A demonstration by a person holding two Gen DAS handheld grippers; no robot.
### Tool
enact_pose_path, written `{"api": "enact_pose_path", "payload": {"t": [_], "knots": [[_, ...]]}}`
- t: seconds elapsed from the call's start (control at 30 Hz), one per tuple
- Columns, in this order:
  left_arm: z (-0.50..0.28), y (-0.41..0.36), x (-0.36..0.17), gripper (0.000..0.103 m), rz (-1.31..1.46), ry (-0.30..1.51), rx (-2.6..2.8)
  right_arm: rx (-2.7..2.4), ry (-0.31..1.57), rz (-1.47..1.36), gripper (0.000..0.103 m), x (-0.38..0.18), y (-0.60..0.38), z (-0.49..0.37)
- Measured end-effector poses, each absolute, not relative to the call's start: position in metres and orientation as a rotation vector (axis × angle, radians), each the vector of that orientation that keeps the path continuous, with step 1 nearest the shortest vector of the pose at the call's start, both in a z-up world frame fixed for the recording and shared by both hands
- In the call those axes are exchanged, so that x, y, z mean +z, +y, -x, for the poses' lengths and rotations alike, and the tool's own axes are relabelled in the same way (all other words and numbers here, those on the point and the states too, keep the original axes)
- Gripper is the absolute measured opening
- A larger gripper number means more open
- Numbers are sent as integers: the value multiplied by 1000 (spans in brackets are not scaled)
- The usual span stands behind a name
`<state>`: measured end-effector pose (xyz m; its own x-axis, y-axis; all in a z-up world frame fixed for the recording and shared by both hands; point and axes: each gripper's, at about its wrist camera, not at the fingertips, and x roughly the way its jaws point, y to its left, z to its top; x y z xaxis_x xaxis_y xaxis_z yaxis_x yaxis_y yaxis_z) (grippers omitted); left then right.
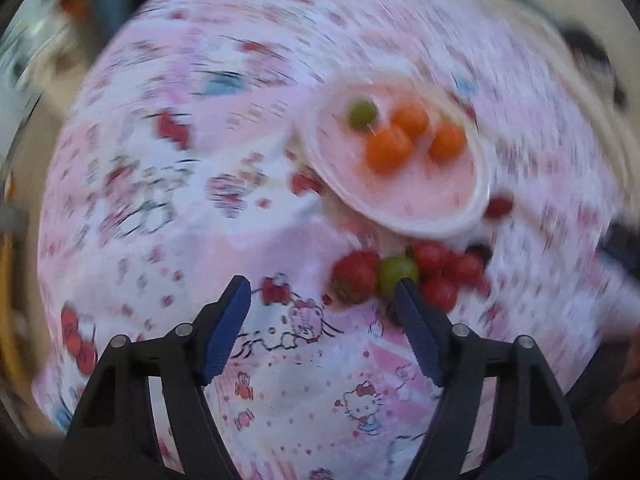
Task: Organize fruits
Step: 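Grasp the large strawberry beside the plate with the left tool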
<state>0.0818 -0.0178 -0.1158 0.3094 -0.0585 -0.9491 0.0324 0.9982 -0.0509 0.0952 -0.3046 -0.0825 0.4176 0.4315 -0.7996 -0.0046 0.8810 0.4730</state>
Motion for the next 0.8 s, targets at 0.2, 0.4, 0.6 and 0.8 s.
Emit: {"api": "enact_pose_path", "payload": {"t": [0.2,0.4,0.6,0.8], "knots": [[-96,-55,-134,71,-398,1369,-343,280,1134,-465,97,-88,-310,-99],[-109,-67,-152,52,-523,1434,-432,283,1139,-489,97,-89,-311,-104],[-113,-84,-165,49,-612,1451,-510,279,1153,-494,97,-93,-311,-107],[-120,-86,-163,29,-599,1460,-524,283,1163,-485,97,-95,-308,-109]]}}
